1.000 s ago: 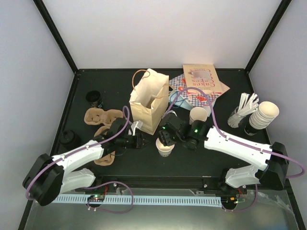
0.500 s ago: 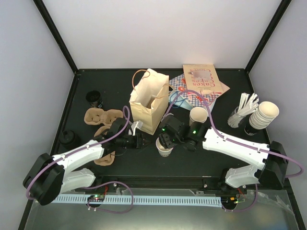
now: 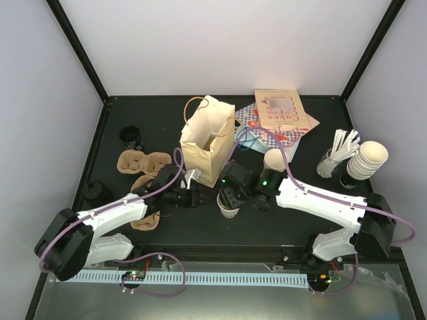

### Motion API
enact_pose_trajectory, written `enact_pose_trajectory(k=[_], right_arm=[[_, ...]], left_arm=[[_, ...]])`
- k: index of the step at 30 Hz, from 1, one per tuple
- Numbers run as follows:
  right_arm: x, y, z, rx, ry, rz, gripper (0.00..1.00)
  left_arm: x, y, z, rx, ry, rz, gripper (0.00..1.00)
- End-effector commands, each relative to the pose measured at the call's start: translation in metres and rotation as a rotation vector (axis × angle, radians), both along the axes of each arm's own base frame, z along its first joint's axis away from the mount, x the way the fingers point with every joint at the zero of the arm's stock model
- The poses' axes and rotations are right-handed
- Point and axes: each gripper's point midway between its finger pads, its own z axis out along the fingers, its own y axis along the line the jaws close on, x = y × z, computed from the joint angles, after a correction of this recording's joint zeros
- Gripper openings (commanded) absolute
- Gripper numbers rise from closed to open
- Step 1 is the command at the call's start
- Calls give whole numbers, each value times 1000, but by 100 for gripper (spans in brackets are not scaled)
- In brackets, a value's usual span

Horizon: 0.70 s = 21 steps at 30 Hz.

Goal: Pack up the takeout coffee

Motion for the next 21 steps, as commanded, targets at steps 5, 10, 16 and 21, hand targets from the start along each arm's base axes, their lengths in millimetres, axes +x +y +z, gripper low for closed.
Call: enact_pose_trajectory(k=[5,10,16,21], right_arm=[[-4,8,-2,17,14,34,69],[-6,11,-4,21,27,51,68],[-6,10,-10,-3,40,54,68],[-7,11,-14,-8,45,59,68]], left_arm=[[7,-14,17,-48,-41,-24,37],[6,-16,16,-47,-36,-31,37],[6,-17,15,-48,-32,-34,37],[6,-20,14,-47,-27,-39,37]])
